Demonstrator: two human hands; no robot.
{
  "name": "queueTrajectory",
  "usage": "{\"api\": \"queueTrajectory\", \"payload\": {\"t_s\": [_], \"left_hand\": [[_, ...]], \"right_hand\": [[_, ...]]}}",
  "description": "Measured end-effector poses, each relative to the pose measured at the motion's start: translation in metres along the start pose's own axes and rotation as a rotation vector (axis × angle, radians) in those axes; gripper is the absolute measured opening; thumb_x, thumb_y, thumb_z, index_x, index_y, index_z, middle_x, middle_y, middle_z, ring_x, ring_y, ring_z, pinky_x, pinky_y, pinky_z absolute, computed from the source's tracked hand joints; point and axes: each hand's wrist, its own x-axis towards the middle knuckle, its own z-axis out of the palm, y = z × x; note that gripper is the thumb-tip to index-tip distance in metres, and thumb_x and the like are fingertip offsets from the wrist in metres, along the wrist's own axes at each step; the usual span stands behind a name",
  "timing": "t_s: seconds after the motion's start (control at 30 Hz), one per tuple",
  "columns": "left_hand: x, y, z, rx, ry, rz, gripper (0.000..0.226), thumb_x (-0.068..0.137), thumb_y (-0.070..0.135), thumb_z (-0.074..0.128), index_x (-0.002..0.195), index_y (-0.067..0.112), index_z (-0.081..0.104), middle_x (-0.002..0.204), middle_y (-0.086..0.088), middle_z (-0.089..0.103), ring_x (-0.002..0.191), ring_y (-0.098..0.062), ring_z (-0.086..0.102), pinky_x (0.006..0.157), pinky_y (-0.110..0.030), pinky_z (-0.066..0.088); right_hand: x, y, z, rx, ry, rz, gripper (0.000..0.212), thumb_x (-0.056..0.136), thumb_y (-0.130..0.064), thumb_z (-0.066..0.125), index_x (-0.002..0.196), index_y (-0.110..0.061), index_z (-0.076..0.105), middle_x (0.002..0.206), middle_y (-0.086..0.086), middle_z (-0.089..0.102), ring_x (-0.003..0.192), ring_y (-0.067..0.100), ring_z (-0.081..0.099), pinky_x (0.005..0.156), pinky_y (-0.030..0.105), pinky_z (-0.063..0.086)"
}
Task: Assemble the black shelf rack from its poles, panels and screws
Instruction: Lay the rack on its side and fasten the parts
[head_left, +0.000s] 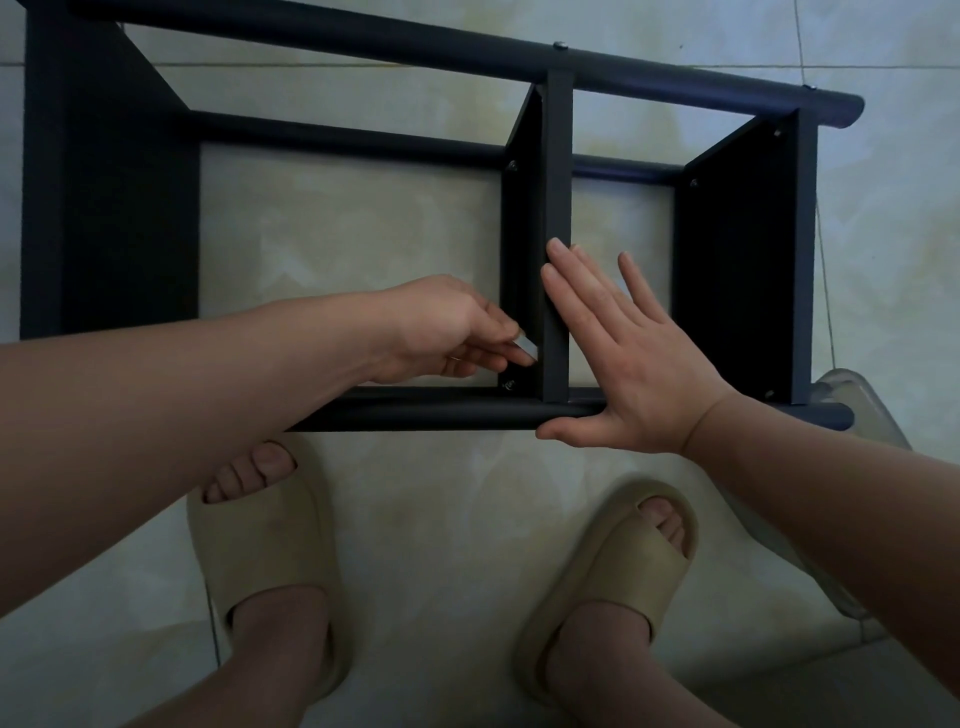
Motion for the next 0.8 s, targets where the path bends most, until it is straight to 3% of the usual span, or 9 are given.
{"api": "queueTrajectory", "payload": {"t_s": [0.27,0.6,0.73,0.8], "left_hand": [[-0.005,-0.004,-0.009,0.158,-0.053,0.022,0.012,0.099,0.014,0.058,0.09,0.015,0.066,0.092,0.0,0.078,0.075,-0.005,0.067,0.072,-0.026,0.045],[-0.014,0.004,-0.011,0.447,-0.119,0.074,0.014,0.099,0.014,0.059,0.09,0.018,0.068,0.093,0.004,0.078,0.088,-0.005,0.07,0.08,-0.027,0.048],[-0.014,0.001,-0.009,0.497,-0.133,0.081,0.015,0.098,0.011,0.061,0.087,0.019,0.069,0.081,0.012,0.075,0.076,0.002,0.066,0.079,-0.025,0.047],[-0.014,0.0,-0.007,0.498,-0.148,0.082,0.016,0.097,0.009,0.062,0.085,0.017,0.069,0.075,0.011,0.07,0.072,-0.001,0.062,0.081,-0.028,0.046]], "right_hand": [[0.0,0.001,0.001,0.001,-0.009,0.003,0.118,0.085,-0.085,0.041,0.16,0.001,0.012,0.169,0.019,0.005,0.157,0.032,0.007,0.125,0.059,0.009],[0.0,0.001,0.0,0.009,-0.015,0.006,0.117,0.086,-0.085,0.039,0.16,0.001,0.012,0.169,0.018,0.005,0.157,0.032,0.006,0.125,0.059,0.009],[0.0,0.0,0.0,0.006,-0.022,0.01,0.117,0.085,-0.085,0.04,0.16,0.001,0.012,0.169,0.018,0.005,0.157,0.032,0.006,0.125,0.059,0.009],[0.0,0.0,0.0,0.006,-0.022,0.013,0.118,0.085,-0.084,0.043,0.16,0.001,0.013,0.169,0.019,0.006,0.157,0.032,0.007,0.125,0.06,0.01]]}}
